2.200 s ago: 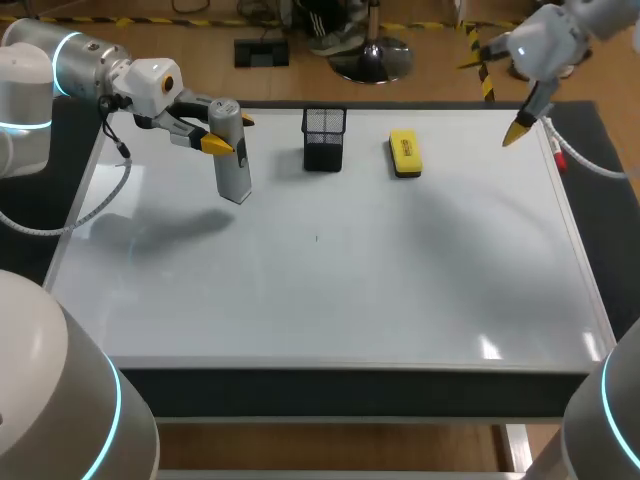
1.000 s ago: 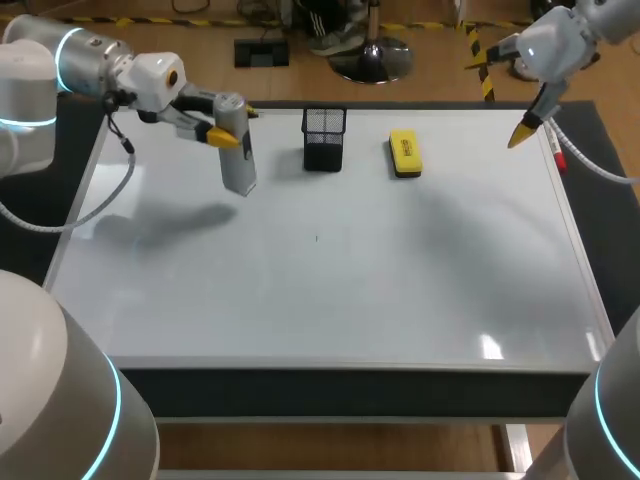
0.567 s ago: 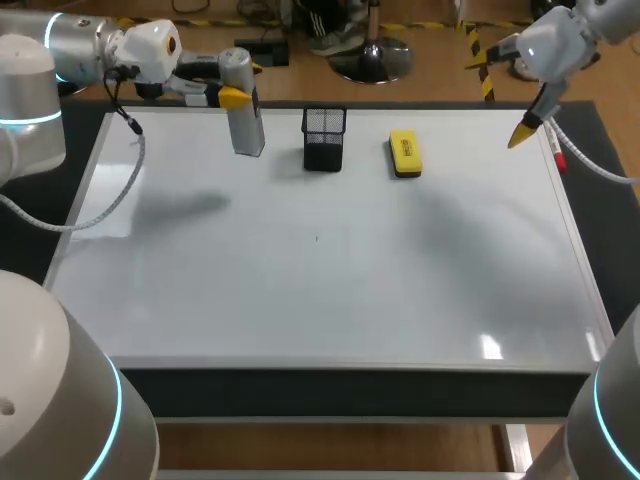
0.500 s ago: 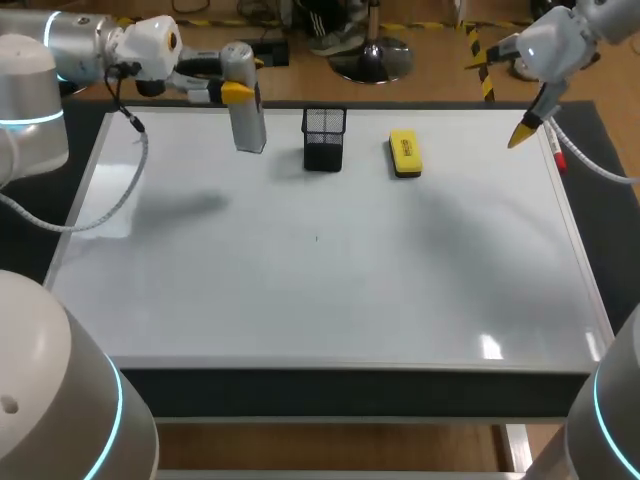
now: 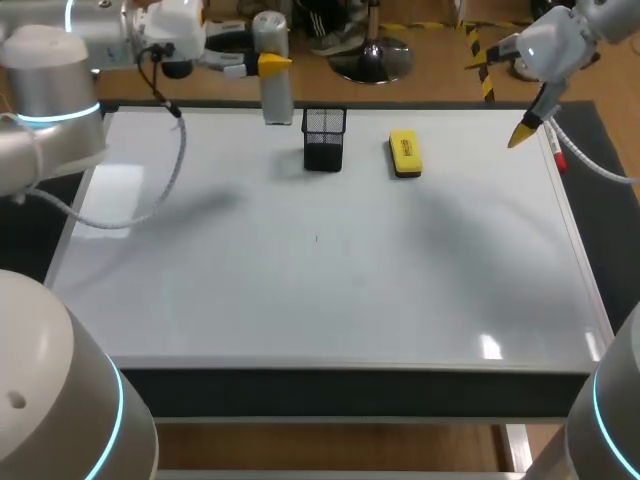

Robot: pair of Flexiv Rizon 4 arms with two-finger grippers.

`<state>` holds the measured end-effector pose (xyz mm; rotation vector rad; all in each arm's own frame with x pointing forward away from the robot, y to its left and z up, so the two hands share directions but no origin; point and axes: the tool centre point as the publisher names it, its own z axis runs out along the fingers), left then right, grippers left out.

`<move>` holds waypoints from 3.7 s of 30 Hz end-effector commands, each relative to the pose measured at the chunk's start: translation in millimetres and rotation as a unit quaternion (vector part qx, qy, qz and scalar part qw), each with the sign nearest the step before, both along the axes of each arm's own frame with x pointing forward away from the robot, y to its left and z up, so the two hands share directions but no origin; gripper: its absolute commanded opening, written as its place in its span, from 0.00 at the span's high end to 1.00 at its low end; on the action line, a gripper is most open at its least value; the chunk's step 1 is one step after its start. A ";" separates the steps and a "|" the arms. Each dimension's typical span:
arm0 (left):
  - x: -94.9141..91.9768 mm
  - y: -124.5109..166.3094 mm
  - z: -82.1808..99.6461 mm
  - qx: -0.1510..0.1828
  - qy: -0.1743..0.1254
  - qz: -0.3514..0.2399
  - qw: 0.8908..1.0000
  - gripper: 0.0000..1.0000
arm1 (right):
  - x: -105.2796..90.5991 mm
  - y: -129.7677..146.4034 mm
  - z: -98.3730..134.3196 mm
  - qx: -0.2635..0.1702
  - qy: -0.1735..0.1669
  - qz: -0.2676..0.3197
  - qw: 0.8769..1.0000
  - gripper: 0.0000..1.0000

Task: Pick up the inspection probe, press it on each red-marked spot on the whiteboard one by one, put down the probe, pick up the eraser, and wipe off all the red marks.

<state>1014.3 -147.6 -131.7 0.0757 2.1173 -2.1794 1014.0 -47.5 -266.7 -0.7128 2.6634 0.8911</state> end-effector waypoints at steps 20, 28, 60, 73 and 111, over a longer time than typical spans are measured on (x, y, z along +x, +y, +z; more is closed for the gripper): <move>11.5 -56.7 -15.4 -0.009 0.008 -0.033 0.999 1.00 | 0.2 -0.4 0.5 -0.002 0.000 0.001 1.000 0.00; 22.8 -68.9 -21.4 -0.003 0.008 -0.031 0.999 1.00 | 0.2 -0.4 0.5 -0.002 0.000 0.001 1.000 0.00; 57.7 -74.6 -64.8 -0.002 0.034 -0.009 0.999 1.00 | 0.2 -0.4 0.5 -0.002 0.000 0.001 1.000 0.00; 65.3 -77.4 -87.7 0.000 0.043 -0.008 0.999 1.00 | 0.2 -0.4 0.5 -0.002 0.000 0.001 1.000 0.00; 78.5 -81.6 -139.5 0.018 0.078 0.004 0.997 0.80 | 0.2 -0.4 0.5 -0.002 0.000 0.001 1.000 0.00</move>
